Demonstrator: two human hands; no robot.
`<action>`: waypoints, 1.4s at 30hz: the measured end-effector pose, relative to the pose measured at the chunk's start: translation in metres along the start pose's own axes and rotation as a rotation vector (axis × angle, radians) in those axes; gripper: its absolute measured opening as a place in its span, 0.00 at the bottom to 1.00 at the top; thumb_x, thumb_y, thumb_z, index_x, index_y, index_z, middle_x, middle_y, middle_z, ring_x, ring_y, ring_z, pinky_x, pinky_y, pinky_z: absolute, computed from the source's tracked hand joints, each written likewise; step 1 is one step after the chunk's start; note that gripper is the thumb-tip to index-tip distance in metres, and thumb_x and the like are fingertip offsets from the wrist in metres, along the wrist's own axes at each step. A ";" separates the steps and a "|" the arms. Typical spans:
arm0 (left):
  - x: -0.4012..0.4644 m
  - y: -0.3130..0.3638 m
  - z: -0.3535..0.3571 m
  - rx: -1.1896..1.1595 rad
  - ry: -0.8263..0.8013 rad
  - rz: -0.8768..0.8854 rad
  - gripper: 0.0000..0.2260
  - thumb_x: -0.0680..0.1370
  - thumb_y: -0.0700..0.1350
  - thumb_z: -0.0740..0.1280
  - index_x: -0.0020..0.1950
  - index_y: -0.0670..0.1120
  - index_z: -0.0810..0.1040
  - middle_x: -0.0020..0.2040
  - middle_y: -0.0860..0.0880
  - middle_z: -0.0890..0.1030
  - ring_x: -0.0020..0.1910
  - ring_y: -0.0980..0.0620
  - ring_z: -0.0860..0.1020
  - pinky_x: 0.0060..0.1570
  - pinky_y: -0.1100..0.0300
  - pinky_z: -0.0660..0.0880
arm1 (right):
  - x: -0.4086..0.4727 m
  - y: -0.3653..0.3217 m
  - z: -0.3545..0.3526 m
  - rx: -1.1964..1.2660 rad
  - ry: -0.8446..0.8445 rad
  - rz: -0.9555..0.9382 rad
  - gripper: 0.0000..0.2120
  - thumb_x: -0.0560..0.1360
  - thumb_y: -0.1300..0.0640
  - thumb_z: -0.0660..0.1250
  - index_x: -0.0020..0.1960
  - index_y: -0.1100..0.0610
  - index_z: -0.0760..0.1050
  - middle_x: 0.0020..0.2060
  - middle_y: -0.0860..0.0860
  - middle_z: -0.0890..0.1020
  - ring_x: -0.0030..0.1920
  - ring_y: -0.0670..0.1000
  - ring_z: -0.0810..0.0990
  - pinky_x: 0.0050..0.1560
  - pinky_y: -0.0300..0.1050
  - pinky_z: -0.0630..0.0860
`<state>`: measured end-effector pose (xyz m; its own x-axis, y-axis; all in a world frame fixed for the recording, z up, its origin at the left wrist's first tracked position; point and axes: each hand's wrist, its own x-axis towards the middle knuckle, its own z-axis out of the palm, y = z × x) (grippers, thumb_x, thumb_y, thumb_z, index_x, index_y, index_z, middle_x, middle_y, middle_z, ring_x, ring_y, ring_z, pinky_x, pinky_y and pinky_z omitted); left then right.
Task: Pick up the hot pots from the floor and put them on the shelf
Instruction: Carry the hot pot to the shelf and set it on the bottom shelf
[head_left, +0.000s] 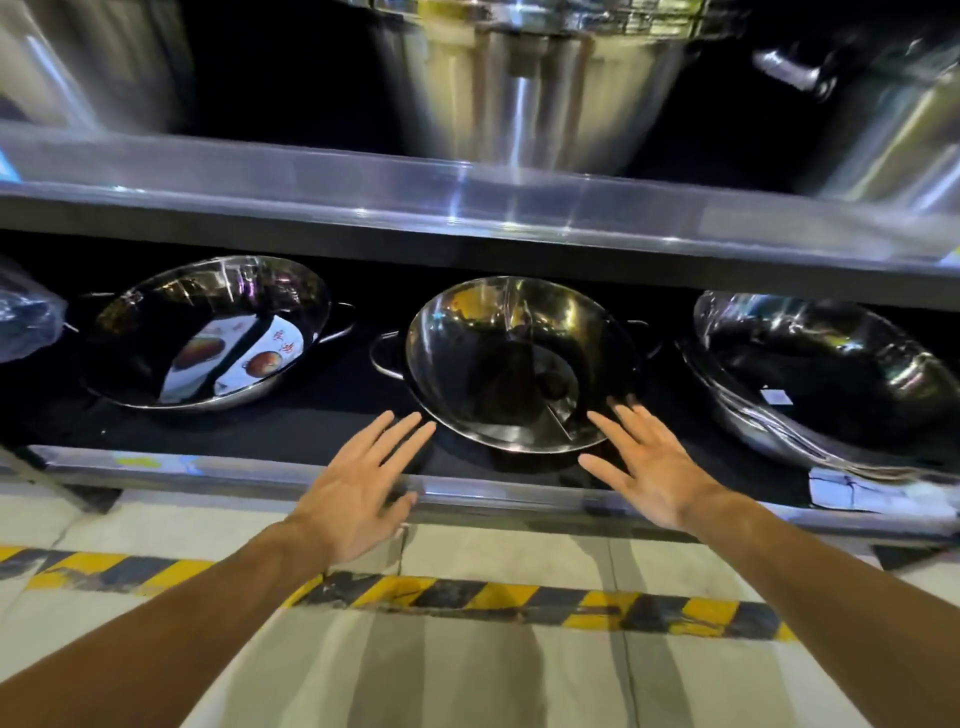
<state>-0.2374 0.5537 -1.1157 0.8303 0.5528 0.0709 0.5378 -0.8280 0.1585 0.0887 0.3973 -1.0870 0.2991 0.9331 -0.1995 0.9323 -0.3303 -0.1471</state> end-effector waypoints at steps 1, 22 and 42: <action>-0.002 0.002 0.006 -0.011 0.003 0.014 0.35 0.81 0.56 0.59 0.80 0.56 0.40 0.82 0.55 0.46 0.80 0.51 0.42 0.79 0.51 0.49 | 0.001 0.001 0.003 -0.023 0.003 0.005 0.36 0.78 0.32 0.45 0.81 0.46 0.43 0.81 0.50 0.45 0.79 0.52 0.39 0.72 0.43 0.33; 0.026 -0.013 -0.002 0.114 -0.021 0.004 0.39 0.76 0.60 0.57 0.79 0.59 0.35 0.81 0.52 0.39 0.80 0.48 0.38 0.79 0.50 0.45 | -0.002 0.016 0.014 0.109 0.036 0.003 0.39 0.77 0.31 0.52 0.80 0.43 0.37 0.79 0.45 0.38 0.77 0.46 0.32 0.72 0.44 0.38; 0.017 -0.086 -0.007 0.194 -0.043 -0.633 0.35 0.80 0.65 0.46 0.79 0.52 0.32 0.81 0.44 0.36 0.79 0.37 0.37 0.76 0.41 0.41 | 0.023 -0.025 0.017 -0.032 0.115 -0.106 0.37 0.75 0.27 0.41 0.79 0.40 0.39 0.79 0.52 0.52 0.77 0.60 0.47 0.76 0.57 0.44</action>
<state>-0.2705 0.6350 -1.1212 0.3486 0.9371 -0.0177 0.9369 -0.3489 -0.0233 0.0688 0.4247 -1.1047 0.2180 0.9733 -0.0715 0.9655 -0.2258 -0.1300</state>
